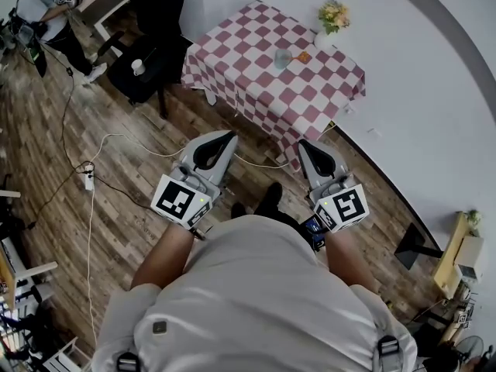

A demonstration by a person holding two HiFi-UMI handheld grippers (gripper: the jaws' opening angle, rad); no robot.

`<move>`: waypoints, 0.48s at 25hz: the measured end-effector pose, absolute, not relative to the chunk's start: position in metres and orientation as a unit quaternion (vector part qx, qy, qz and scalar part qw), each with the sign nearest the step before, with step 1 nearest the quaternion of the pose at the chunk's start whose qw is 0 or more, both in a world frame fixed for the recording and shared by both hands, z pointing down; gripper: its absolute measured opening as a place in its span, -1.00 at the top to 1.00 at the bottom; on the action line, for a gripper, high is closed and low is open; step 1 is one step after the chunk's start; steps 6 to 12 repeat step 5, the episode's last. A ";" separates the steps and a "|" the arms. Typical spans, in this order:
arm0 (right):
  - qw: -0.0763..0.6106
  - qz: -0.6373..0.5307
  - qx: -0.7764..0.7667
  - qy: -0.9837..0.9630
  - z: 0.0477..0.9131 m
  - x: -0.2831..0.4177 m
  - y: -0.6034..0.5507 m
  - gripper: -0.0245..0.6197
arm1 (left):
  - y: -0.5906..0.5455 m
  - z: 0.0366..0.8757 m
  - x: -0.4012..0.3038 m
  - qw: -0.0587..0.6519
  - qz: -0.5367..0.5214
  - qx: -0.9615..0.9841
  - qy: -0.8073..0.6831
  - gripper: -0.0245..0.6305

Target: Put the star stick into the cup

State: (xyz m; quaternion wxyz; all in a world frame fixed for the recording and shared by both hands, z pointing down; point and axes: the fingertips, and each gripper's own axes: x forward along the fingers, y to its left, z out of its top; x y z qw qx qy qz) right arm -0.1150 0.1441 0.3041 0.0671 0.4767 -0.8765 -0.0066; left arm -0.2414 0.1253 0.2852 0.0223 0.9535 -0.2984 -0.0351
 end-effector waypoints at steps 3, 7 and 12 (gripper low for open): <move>0.070 -0.006 0.476 -0.877 0.305 -0.117 0.145 0.90 | 0.126 0.287 -0.243 0.024 -0.035 0.953 -0.298 0.93; 0.071 -0.005 0.477 -0.876 0.305 -0.117 0.145 0.90 | 0.125 0.287 -0.244 0.025 -0.034 0.954 -0.298 0.93; 0.071 -0.005 0.477 -0.876 0.305 -0.117 0.145 0.90 | 0.125 0.287 -0.244 0.025 -0.034 0.954 -0.298 0.93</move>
